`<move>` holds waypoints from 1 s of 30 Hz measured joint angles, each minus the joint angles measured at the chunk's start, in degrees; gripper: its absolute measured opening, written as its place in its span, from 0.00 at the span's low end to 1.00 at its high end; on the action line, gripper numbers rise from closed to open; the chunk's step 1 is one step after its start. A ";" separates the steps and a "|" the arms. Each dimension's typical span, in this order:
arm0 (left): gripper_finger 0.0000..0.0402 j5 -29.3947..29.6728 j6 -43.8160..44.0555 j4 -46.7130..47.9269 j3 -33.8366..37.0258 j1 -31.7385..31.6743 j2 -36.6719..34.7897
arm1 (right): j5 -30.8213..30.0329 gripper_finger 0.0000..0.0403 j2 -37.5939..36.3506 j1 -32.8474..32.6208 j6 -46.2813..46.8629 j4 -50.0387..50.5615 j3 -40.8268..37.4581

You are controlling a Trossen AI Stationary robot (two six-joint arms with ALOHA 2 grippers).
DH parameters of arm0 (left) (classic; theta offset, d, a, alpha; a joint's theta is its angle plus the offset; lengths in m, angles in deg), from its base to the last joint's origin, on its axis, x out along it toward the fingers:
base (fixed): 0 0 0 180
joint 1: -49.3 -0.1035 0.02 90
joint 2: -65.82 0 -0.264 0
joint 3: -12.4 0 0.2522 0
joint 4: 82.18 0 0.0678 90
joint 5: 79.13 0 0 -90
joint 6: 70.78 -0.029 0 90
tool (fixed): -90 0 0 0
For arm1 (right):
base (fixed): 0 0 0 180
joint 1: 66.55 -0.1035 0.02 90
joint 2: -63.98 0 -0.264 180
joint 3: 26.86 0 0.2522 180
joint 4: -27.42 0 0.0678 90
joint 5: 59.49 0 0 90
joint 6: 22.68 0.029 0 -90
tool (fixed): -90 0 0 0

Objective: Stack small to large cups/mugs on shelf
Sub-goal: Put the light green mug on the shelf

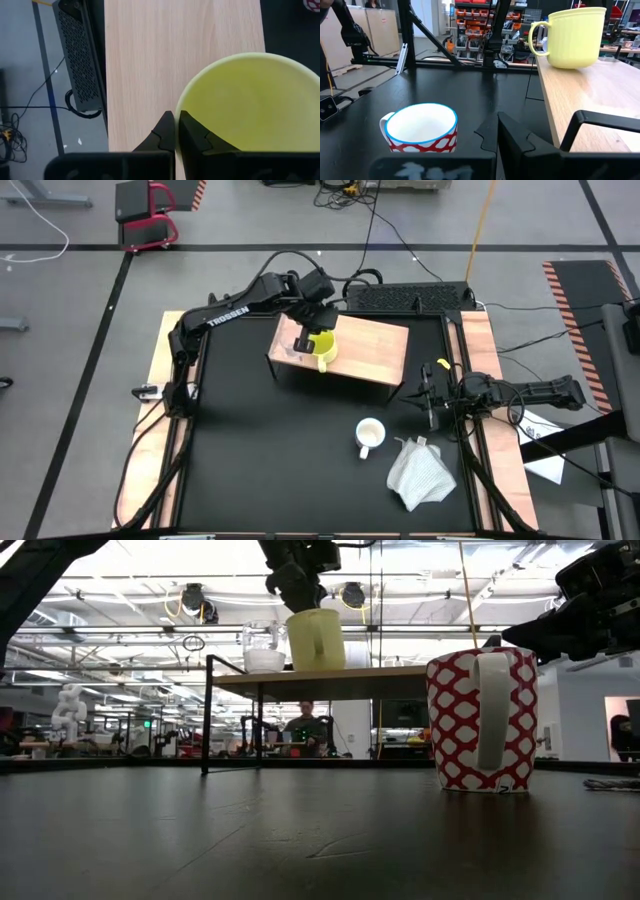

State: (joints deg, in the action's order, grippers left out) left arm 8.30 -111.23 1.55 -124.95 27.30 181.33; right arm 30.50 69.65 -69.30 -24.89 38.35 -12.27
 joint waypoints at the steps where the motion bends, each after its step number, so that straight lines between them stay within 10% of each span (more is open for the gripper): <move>1: 0.01 -0.02 0.02 -0.08 0.02 0.00 0.00 | 0.00 0.00 0.00 0.00 0.00 0.00 0.00; 30: 0.03 1.15 -0.57 -1.11 0.13 0.07 0.11 | 0.00 0.00 0.02 0.00 0.07 0.04 -0.01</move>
State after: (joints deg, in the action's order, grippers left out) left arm 9.45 -111.80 0.44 -124.82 27.36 181.44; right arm 30.50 69.68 -69.29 -24.83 38.39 -12.28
